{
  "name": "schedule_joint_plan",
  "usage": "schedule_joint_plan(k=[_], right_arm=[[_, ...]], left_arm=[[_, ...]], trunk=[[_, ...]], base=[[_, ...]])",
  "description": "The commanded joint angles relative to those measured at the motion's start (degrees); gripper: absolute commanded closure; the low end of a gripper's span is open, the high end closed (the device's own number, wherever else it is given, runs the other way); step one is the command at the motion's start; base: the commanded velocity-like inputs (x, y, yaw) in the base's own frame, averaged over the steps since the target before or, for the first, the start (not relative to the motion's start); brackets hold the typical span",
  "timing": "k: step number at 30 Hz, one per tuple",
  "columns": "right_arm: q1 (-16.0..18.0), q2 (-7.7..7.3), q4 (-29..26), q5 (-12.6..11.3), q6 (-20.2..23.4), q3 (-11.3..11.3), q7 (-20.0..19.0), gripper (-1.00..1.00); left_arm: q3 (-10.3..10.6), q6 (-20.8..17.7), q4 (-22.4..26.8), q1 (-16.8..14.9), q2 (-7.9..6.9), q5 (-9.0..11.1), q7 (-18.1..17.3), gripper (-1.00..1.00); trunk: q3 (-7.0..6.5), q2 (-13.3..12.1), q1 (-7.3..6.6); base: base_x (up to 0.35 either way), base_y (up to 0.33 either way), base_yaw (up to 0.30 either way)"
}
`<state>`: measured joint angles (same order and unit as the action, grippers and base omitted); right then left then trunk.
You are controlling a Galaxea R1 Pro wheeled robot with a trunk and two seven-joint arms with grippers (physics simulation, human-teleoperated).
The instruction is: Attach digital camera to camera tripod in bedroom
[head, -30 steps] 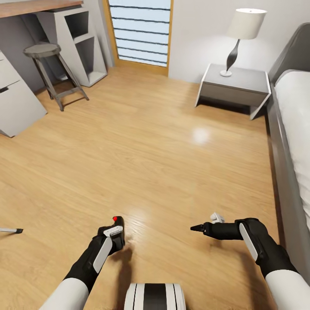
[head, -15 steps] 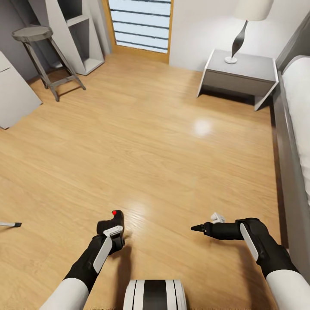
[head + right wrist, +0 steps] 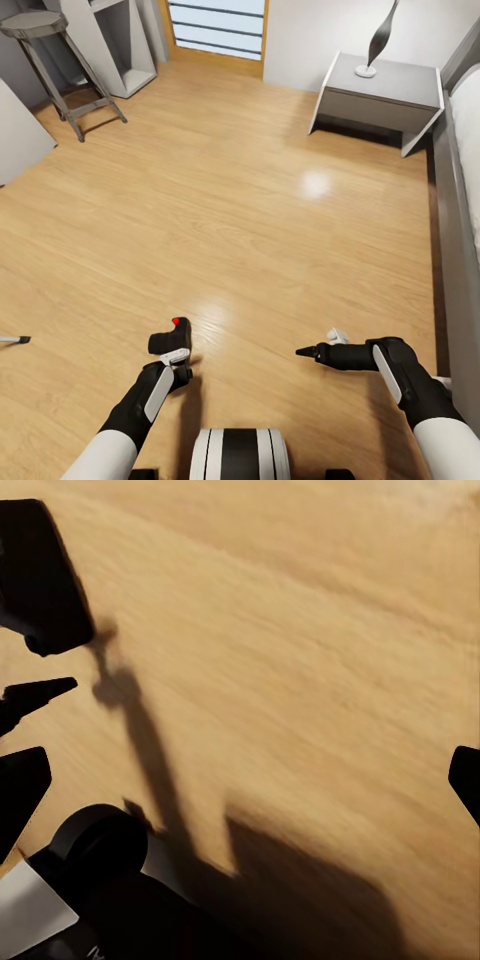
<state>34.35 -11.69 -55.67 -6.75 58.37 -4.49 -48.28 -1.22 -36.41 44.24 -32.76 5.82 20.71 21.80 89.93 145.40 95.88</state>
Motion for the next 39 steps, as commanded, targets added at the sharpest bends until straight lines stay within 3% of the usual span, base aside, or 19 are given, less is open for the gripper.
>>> schedule_joint_plan(k=[1,6,10,16,26,33,38,39], right_arm=[[0.0,-0.02,0.0,-0.5,0.4,0.0,-0.3,-1.00],[0.0,-0.11,0.0,-0.1,0.4,-0.1,-3.0,-1.00],[0.0,-0.16,0.1,0.2,0.4,-0.2,-4.7,-1.00],[0.0,-0.12,0.2,0.3,0.3,-0.1,-5.4,-1.00],[0.0,-0.09,0.3,0.4,0.3,-0.1,-5.5,-1.00],[0.0,-0.09,0.3,0.4,0.3,-0.2,-5.5,-1.00],[0.0,-0.09,0.3,0.4,0.3,-0.1,-5.4,-1.00],[0.0,-0.09,0.3,0.4,0.3,-0.1,-5.4,-1.00]], left_arm=[[-0.1,-0.2,0.2,0.0,0.05,0.4,0.4,-1.00],[1.4,-0.2,0.8,0.0,0.06,-1.2,0.5,-1.00],[4.8,-0.1,1.1,0.0,0.04,-2.5,0.5,-1.00],[7.7,0.5,1.1,0.0,-0.10,-3.1,0.4,-1.00],[8.5,10.5,-1.4,0.0,-0.31,-3.3,0.0,-1.00],[8.7,14.0,-3.9,0.0,-0.36,-3.8,-0.1,-1.00],[8.8,16.5,-4.6,0.0,-0.37,-6.3,-0.2,-1.00],[8.8,17.8,-4.8,0.0,-0.37,-7.8,-0.2,-1.00]], trunk=[[0.04,0.0,-0.01],[0.04,0.0,-0.01],[0.04,0.0,-0.01],[0.04,0.0,-0.01],[0.04,0.0,-0.01],[0.04,0.0,-0.01],[0.04,0.0,-0.01],[0.04,0.0,-0.01]], base=[[0.000,0.000,0.000],[0.000,0.000,0.000],[0.000,0.000,0.000],[0.000,0.000,0.000],[0.000,0.000,0.000],[0.000,0.000,0.000],[0.000,0.000,0.000],[0.000,0.000,0.000]])
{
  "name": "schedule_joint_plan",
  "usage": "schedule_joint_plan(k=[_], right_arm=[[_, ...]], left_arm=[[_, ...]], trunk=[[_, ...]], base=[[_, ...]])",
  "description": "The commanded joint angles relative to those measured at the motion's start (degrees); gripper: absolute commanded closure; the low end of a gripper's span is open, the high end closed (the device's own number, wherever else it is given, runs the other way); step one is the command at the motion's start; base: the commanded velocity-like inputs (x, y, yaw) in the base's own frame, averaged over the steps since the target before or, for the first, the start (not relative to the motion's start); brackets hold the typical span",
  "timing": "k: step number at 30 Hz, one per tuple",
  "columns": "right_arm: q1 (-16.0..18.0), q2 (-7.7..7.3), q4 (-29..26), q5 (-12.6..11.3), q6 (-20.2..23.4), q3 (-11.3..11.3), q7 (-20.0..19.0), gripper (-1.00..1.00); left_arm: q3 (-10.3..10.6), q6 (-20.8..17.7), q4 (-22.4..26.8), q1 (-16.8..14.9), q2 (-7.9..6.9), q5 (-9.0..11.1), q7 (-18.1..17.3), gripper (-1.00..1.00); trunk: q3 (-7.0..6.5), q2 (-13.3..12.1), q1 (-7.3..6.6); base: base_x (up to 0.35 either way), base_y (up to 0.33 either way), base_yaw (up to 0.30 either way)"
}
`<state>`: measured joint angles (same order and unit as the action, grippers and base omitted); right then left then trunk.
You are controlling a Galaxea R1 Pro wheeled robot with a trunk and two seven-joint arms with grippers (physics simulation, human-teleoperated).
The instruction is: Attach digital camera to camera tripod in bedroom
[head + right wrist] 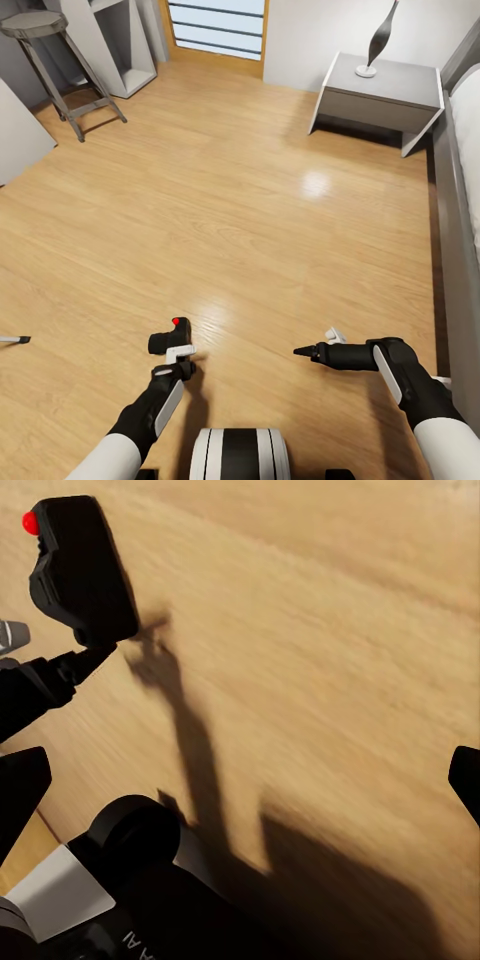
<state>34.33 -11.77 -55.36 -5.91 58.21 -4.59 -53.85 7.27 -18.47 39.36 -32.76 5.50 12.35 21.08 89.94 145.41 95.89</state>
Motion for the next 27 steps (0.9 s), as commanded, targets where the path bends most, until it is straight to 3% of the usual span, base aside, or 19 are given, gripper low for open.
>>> schedule_joint_plan(k=[1,17,27], right_arm=[[0.0,-0.01,0.0,-0.4,0.4,0.0,0.1,-1.00],[0.0,-0.01,0.0,-0.4,0.3,0.0,0.4,-1.00],[0.0,-0.01,0.0,-0.4,0.3,0.0,0.4,-1.00]], left_arm=[[0.3,0.1,0.0,0.0,-0.03,0.3,0.5,-1.00],[0.6,1.5,-1.7,0.0,0.36,-0.8,0.6,-1.00],[2.8,1.3,-1.7,0.0,0.61,-0.8,0.8,-1.00]], trunk=[[0.03,0.0,-0.01],[0.03,0.0,-0.01],[0.03,0.0,-0.01]], base=[[0.000,0.000,0.000],[0.000,0.000,0.000],[0.000,0.000,0.000]])
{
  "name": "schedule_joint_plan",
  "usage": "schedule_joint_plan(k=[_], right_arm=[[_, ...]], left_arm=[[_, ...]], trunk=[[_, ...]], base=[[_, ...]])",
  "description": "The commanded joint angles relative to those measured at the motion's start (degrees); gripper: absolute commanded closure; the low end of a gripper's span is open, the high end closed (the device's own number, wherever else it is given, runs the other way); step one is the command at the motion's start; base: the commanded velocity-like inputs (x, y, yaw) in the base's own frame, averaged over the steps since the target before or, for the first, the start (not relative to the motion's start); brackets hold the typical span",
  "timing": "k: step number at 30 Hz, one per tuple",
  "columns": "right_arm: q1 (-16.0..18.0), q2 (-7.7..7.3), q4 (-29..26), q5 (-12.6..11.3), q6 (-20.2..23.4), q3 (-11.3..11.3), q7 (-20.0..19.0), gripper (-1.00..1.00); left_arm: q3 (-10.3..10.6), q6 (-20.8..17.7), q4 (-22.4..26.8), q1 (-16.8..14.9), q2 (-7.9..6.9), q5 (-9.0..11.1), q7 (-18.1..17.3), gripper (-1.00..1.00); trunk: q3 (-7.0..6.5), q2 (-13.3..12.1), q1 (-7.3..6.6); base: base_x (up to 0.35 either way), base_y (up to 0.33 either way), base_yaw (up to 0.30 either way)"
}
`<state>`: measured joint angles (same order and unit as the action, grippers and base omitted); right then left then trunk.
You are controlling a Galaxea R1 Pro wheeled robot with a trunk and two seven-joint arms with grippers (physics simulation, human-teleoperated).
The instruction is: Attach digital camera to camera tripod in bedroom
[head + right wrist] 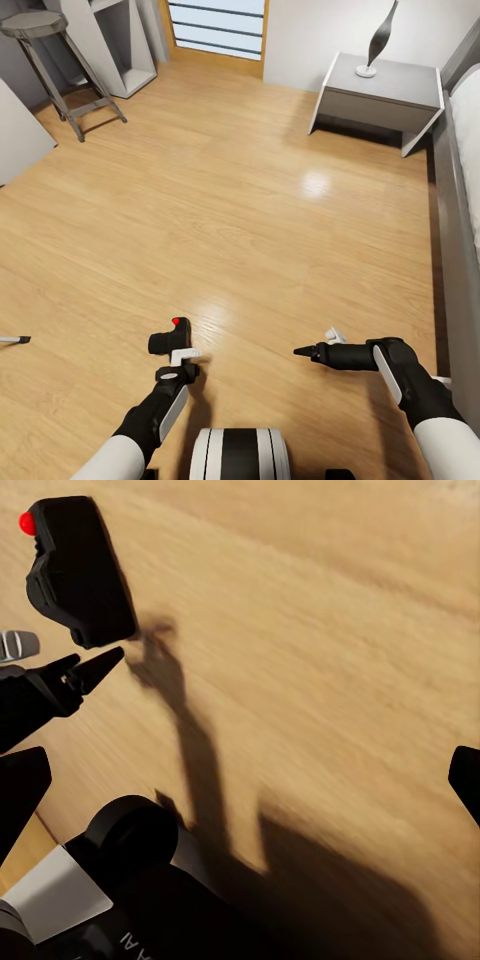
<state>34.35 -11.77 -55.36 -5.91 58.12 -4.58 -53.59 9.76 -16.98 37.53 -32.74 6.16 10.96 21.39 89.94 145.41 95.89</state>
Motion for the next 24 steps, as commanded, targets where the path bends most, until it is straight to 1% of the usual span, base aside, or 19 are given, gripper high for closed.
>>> schedule_joint_plan(k=[1,5,14,24], right_arm=[[0.0,-0.01,0.0,-0.4,0.4,0.0,0.1,-1.00],[0.0,-0.01,0.0,-0.4,0.4,0.0,0.2,-1.00],[0.0,-0.01,0.0,-0.4,0.4,0.0,0.2,-1.00],[0.0,-0.01,0.0,-0.4,0.4,-0.1,0.2,-1.00]], left_arm=[[0.5,-0.2,0.1,0.0,-0.06,0.6,0.5,-1.00],[1.0,-0.2,0.0,0.0,-0.11,0.6,0.6,-1.00],[1.2,-0.2,0.0,0.0,-0.18,0.6,0.7,-1.00],[1.3,-0.2,0.0,0.0,-0.24,0.5,0.9,-1.00]], trunk=[[0.03,0.0,-0.01],[0.03,0.0,-0.01],[0.03,0.0,-0.01],[2.25,0.1,0.25]], base=[[0.000,0.000,0.000],[0.000,0.000,0.000],[0.000,0.000,0.000],[0.000,0.000,0.000]])
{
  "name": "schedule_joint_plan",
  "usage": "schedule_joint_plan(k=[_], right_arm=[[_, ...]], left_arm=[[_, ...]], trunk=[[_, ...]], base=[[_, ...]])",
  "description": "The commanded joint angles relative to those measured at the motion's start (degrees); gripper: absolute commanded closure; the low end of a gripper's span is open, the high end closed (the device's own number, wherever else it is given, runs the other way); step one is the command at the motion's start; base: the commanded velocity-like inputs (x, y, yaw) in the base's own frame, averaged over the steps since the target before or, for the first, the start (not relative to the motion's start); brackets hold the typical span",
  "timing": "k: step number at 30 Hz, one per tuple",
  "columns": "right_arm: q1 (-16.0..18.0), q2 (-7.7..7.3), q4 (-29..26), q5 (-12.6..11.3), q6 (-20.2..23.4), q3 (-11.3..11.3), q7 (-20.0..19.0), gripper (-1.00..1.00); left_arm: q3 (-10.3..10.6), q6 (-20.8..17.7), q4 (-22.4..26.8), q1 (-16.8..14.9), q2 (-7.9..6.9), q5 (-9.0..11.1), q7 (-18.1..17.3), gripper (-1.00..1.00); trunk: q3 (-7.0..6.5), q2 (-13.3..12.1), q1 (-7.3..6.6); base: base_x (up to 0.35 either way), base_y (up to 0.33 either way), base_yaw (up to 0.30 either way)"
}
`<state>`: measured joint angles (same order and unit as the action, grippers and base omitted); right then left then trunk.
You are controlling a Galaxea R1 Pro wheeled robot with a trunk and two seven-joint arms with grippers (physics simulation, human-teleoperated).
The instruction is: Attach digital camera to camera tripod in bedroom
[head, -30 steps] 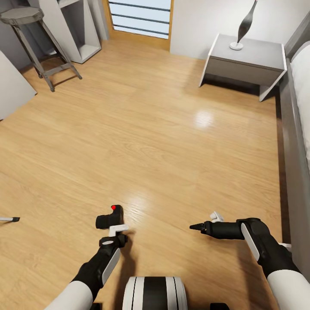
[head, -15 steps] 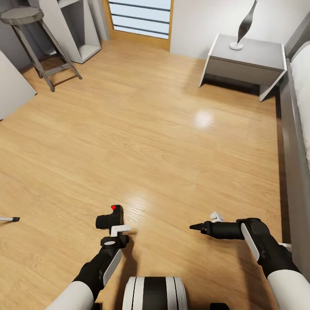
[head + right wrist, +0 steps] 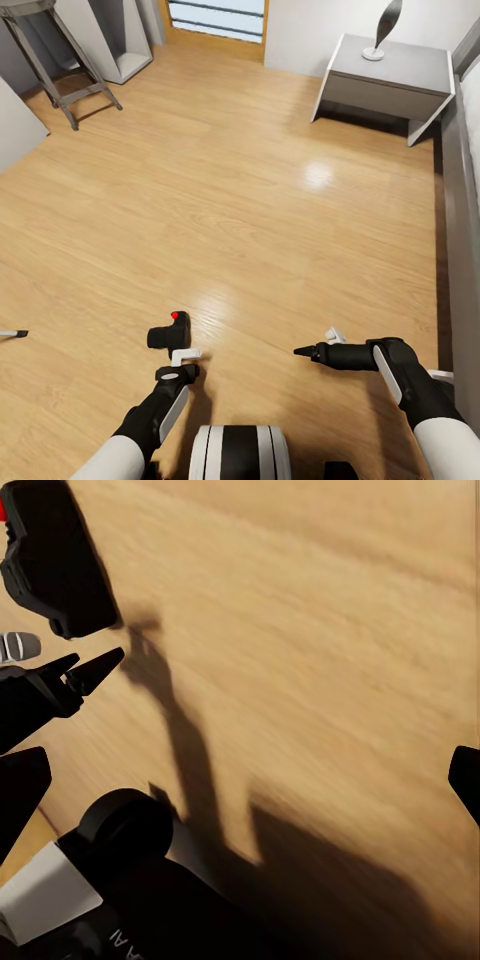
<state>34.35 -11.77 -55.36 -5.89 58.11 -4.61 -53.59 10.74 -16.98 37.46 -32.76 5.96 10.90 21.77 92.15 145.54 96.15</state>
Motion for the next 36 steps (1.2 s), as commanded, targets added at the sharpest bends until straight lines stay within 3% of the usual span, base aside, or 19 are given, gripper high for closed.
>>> schedule_joint_plan(k=[1,12,18,26,36], right_arm=[[0.0,-0.01,0.0,-0.4,0.4,0.0,0.2,-1.00],[0.0,-0.01,0.0,-0.4,0.4,0.0,0.2,-1.00],[0.0,-0.01,0.0,-0.4,0.4,0.0,0.2,-1.00],[0.0,0.29,0.0,-0.5,-0.4,0.0,0.2,-1.00],[0.0,-0.04,0.1,0.0,-0.4,0.0,0.2,-1.00]], left_arm=[[0.3,-0.2,0.1,0.0,-0.04,0.6,0.5,-1.00],[0.3,-0.2,0.1,0.0,-0.07,0.4,0.7,-1.00],[0.3,-0.2,0.1,0.0,-0.07,0.4,0.8,-1.00],[0.4,2.4,-1.8,0.1,-0.38,-2.0,2.8,-1.00],[0.4,1.1,0.7,0.1,-0.57,0.3,0.9,-1.00]], trunk=[[0.26,0.0,0.01],[2.70,0.2,0.30],[2.70,0.2,0.30],[2.70,0.2,0.30],[2.70,0.2,0.30]], base=[[0.000,0.000,0.000],[0.000,0.000,0.000],[0.000,0.000,0.000],[0.000,0.000,0.000],[0.000,0.000,0.000]])
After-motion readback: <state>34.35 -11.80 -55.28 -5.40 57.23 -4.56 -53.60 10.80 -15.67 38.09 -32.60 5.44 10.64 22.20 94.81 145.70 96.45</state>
